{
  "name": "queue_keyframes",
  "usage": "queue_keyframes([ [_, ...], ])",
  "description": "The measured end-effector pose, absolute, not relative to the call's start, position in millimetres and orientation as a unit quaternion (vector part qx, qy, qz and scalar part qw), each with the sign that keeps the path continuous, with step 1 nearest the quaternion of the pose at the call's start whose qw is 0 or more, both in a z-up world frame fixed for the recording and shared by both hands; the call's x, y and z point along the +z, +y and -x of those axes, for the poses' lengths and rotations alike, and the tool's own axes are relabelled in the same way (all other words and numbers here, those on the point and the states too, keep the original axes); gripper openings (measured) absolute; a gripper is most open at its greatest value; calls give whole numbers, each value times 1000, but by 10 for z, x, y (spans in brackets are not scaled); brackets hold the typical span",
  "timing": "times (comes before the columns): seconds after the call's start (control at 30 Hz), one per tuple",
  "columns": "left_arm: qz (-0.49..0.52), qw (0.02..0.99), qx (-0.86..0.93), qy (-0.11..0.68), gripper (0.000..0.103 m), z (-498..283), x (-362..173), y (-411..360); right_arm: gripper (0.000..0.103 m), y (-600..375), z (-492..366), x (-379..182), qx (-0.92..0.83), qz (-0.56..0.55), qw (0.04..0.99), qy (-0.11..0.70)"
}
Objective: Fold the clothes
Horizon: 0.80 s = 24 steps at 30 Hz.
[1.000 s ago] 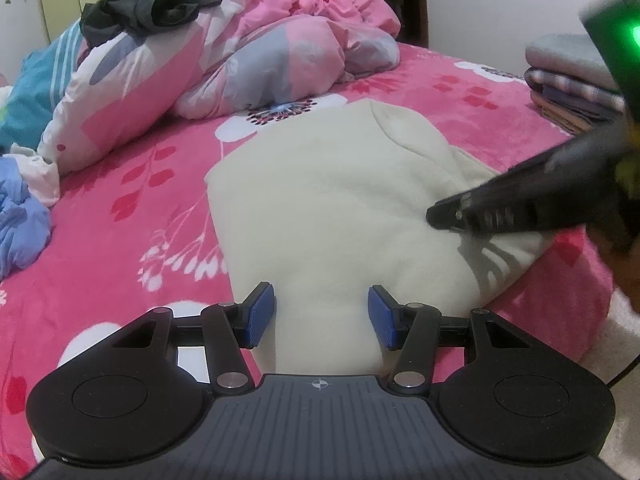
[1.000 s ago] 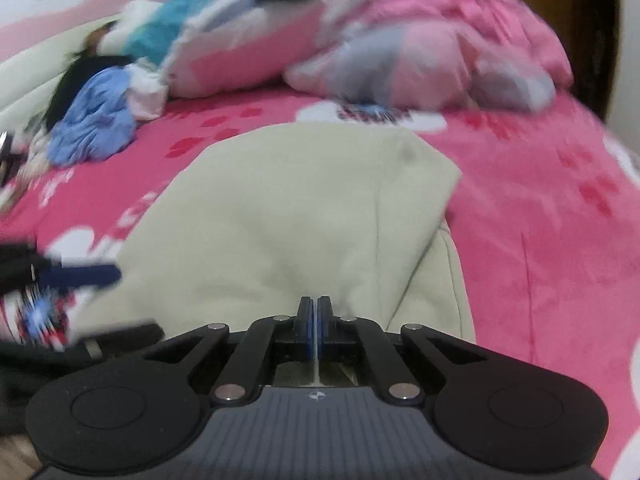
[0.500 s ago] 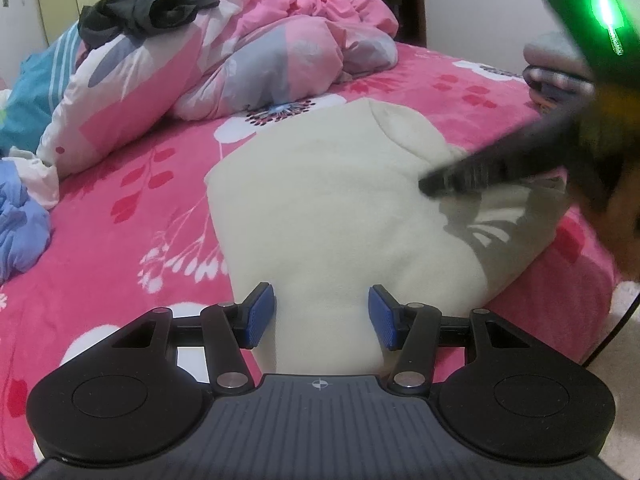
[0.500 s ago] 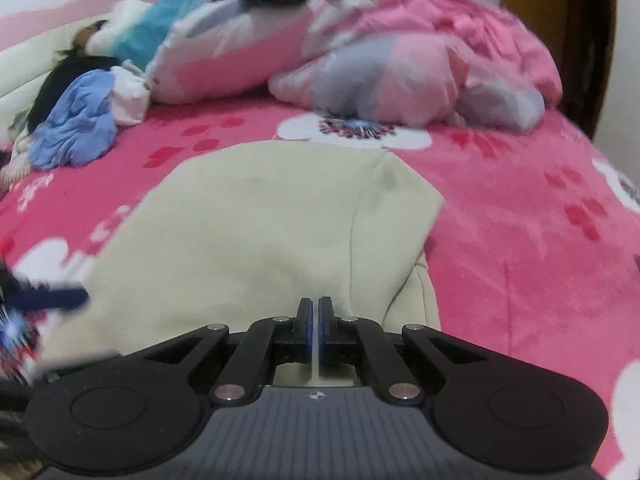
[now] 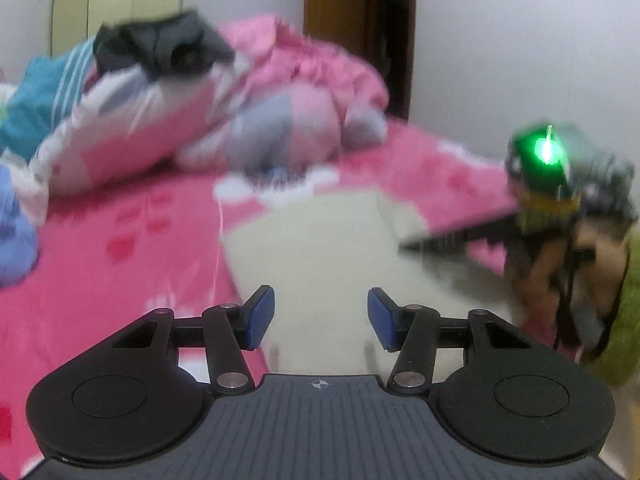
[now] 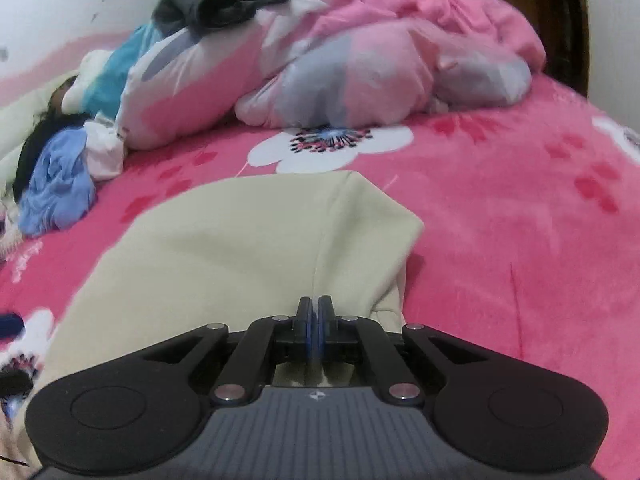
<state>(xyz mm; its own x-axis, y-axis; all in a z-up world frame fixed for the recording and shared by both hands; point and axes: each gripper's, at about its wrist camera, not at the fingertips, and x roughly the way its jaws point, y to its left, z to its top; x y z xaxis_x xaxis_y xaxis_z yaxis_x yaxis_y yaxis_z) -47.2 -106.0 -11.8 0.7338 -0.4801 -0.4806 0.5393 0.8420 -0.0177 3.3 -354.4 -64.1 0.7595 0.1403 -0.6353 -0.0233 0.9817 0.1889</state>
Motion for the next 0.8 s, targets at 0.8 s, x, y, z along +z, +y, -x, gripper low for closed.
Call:
queue_keyframes([
  [0.8, -124, 904, -319, 254, 51, -35, -440, -1358, 0, -3593, -700, -733, 72, -115, 923, 361],
])
